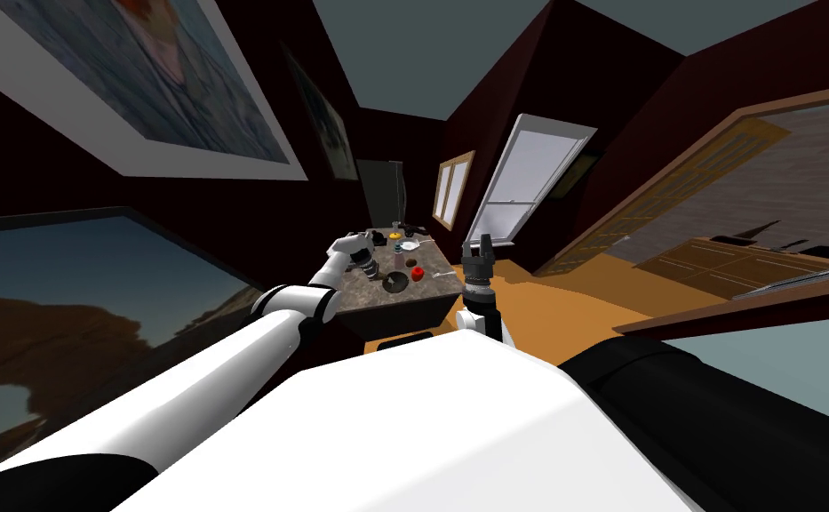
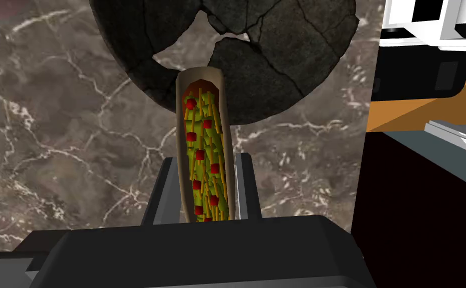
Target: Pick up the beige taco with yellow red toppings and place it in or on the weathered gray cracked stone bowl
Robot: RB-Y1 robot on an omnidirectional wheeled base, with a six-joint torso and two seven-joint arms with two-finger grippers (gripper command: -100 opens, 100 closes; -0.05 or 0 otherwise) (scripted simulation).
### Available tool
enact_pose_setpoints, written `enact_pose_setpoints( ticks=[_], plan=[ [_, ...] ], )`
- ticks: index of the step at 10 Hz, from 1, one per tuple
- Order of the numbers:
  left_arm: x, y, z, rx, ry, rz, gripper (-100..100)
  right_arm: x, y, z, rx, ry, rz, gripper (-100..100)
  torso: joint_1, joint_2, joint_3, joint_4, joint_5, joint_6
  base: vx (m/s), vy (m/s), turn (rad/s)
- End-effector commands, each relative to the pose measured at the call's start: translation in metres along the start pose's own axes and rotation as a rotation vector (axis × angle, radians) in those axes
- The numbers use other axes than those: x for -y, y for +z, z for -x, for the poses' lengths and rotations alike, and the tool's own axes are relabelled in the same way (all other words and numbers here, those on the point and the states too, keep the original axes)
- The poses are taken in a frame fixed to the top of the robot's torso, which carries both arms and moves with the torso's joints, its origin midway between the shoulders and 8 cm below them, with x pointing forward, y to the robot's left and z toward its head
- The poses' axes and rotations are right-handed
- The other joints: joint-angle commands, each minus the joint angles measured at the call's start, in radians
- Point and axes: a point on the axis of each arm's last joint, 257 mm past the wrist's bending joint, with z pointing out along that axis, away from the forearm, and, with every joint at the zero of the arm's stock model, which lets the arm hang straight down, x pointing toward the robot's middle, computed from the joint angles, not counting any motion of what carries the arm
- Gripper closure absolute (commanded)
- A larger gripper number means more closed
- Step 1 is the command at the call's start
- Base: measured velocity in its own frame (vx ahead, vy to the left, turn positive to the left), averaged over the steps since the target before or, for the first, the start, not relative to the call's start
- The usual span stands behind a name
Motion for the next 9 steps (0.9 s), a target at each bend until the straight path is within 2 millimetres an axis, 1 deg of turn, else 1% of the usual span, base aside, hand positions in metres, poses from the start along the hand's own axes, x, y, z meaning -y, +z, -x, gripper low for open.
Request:
enact_pose_setpoints(
  ticks=[1, 2, 3, 4, 5, 8, 9],
  plan=[
    [-0.0029, -0.0097, -0.0174, -0.047, -0.006, 0.017, 100, 0.0, 0.0, 0.0, 0.0, 0.0, 0.0, 0, 0.0, 0.0, 0.0, 0.0, 0.0, 0.0, -0.036, -0.177, -0.033],
    [-0.0039, -0.0131, -0.0233, -0.064, -0.008, 0.022, 100, 0.0, 0.0, 0.0, 0.0, 0.0, 0.0, 0, -0.001, 0.001, 0.0, 0.0, 0.0, 0.001, -0.019, -0.175, -0.022],
    [-0.0031, -0.0101, -0.0179, -0.051, -0.007, 0.015, 100, 0.0, 0.0, 0.0, 0.0, 0.0, 0.0, 0, -0.001, 0.0, 0.0, 0.0, 0.0, 0.0, 0.001, -0.077, -0.004],
    [-0.0036, -0.0113, -0.0199, -0.054, -0.007, 0.017, -100, 0.0, 0.0, 0.0, 0.0, 0.0, 0.0, 0, 0.006, -0.001, -0.001, -0.001, 0.001, -0.001, -0.002, -0.018, -0.003],
    [-0.0035, -0.0112, -0.0201, -0.055, -0.006, 0.017, -100, 0.0, 0.0, 0.0, 0.0, 0.0, 0.0, 0, 0.011, -0.002, -0.001, -0.001, 0.002, -0.001, -0.001, -0.008, -0.001],
    [-0.0035, -0.0112, -0.0202, -0.055, -0.006, 0.017, -100, 0.0, 0.0, 0.0001, 0.0, 0.0, 0.0, 0, 0.014, -0.002, -0.002, -0.001, 0.003, -0.001, 0.0, 0.0, 0.0],
    [-0.0035, -0.0112, -0.0202, -0.055, -0.006, 0.017, 0, 0.0, 0.0, 0.0001, 0.0, 0.0, 0.0, 0, 0.014, -0.002, -0.002, -0.001, 0.003, -0.001, 0.0, 0.0, 0.0]
  ],
)
